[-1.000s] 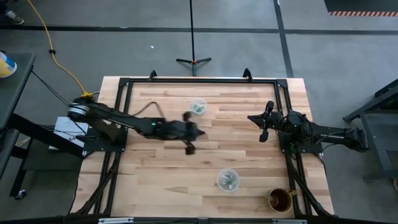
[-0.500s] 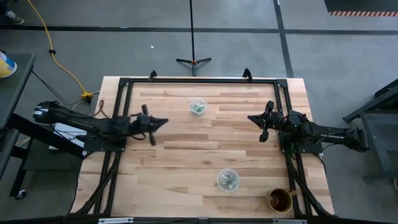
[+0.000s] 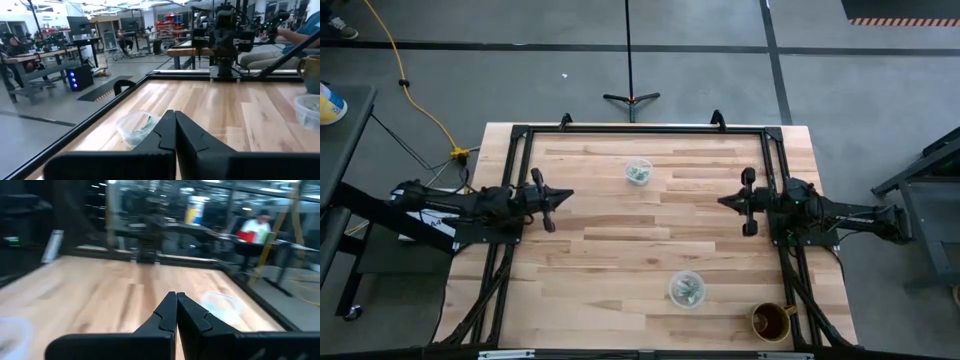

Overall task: Pick and place Stevia / Truvia into bins
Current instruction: Return to Home Position

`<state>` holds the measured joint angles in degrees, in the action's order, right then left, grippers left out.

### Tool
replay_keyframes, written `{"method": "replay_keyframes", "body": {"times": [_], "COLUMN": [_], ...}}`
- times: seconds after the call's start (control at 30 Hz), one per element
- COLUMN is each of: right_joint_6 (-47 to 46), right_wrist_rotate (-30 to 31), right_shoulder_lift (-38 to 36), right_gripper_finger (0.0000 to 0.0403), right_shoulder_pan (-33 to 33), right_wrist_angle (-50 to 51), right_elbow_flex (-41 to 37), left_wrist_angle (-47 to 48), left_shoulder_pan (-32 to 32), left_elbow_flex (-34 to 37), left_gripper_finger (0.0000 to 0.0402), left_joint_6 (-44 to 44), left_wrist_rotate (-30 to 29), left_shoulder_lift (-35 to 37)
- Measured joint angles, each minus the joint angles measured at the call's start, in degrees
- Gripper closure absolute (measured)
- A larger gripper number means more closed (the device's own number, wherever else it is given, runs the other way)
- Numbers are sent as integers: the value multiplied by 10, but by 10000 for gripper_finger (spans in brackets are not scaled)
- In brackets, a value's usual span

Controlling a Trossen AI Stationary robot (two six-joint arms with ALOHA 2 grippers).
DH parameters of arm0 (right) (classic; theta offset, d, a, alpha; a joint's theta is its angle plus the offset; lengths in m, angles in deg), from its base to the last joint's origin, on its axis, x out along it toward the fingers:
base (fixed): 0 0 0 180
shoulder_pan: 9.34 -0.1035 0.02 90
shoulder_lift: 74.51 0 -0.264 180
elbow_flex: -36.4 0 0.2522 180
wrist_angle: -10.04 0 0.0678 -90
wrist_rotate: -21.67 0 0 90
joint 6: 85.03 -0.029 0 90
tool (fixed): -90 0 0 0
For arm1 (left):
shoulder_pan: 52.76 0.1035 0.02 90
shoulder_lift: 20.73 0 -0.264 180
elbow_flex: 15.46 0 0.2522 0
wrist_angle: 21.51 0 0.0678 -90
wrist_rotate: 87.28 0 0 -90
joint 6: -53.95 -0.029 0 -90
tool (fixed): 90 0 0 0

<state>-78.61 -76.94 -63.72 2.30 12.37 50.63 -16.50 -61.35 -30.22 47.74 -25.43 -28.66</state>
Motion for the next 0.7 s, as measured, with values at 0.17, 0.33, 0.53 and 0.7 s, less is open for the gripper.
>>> {"method": "replay_keyframes", "body": {"times": [0.17,0.33,0.53,0.7], "right_joint_6": [5,-11,-13,-38], "right_wrist_rotate": [6,22,17,41], "right_shoulder_lift": [0,0,0,0], "right_gripper_finger": [403,403,402,403], "right_shoulder_pan": [0,0,0,0], "right_wrist_angle": [-4,1,0,0], "right_elbow_flex": [0,0,0,0], "left_wrist_angle": [59,60,59,59], "left_shoulder_pan": [0,0,0,0], "left_elbow_flex": [1,0,0,0], "left_gripper_finger": [358,381,343,324], "left_joint_6": [-17,-30,-8,11], "left_wrist_rotate": [-21,-10,-9,6], "left_shoulder_lift": [74,75,75,75]}}
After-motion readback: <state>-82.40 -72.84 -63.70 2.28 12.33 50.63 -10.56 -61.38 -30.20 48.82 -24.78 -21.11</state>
